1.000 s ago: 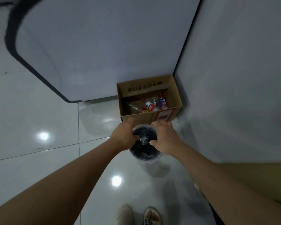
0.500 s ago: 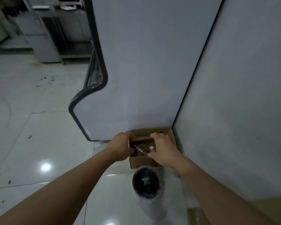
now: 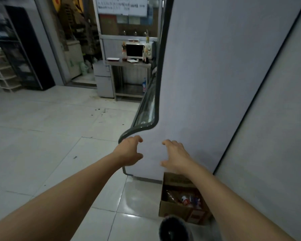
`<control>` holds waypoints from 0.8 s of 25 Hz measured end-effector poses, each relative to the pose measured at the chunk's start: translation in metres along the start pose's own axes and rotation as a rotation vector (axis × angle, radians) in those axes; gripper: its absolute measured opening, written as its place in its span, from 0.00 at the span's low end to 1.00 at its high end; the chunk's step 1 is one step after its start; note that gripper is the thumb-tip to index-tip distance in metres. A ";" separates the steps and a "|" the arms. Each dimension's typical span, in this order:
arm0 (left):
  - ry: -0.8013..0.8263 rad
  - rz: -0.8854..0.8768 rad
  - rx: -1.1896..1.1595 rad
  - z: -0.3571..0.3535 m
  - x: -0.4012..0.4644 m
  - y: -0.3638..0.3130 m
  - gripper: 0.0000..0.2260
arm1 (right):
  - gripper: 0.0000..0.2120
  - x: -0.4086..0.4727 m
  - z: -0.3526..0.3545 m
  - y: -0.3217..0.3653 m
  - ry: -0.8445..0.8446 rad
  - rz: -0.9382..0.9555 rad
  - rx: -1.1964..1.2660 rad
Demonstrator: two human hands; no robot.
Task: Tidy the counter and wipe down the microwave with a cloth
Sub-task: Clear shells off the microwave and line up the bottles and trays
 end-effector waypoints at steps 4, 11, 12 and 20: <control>-0.072 0.037 0.000 0.050 -0.014 0.039 0.25 | 0.35 0.008 0.007 0.061 0.003 0.062 -0.010; -0.138 0.063 0.024 0.131 -0.017 0.147 0.27 | 0.35 0.053 -0.003 0.189 -0.041 0.158 -0.033; -0.140 0.066 0.033 0.144 -0.016 0.169 0.27 | 0.35 0.063 -0.007 0.210 -0.050 0.163 -0.040; -0.164 0.095 0.090 0.244 0.000 0.319 0.27 | 0.36 0.140 -0.046 0.358 -0.056 0.174 -0.013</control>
Point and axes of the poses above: each hand's wrist, its own x-axis towards the middle knuckle, its own z-axis out of the back of the hand, y = z × x, the point moved 9 cm from there along x, towards the middle knuckle, and after that the axes turned 3 degrees about -y, right-handed, at the moved point
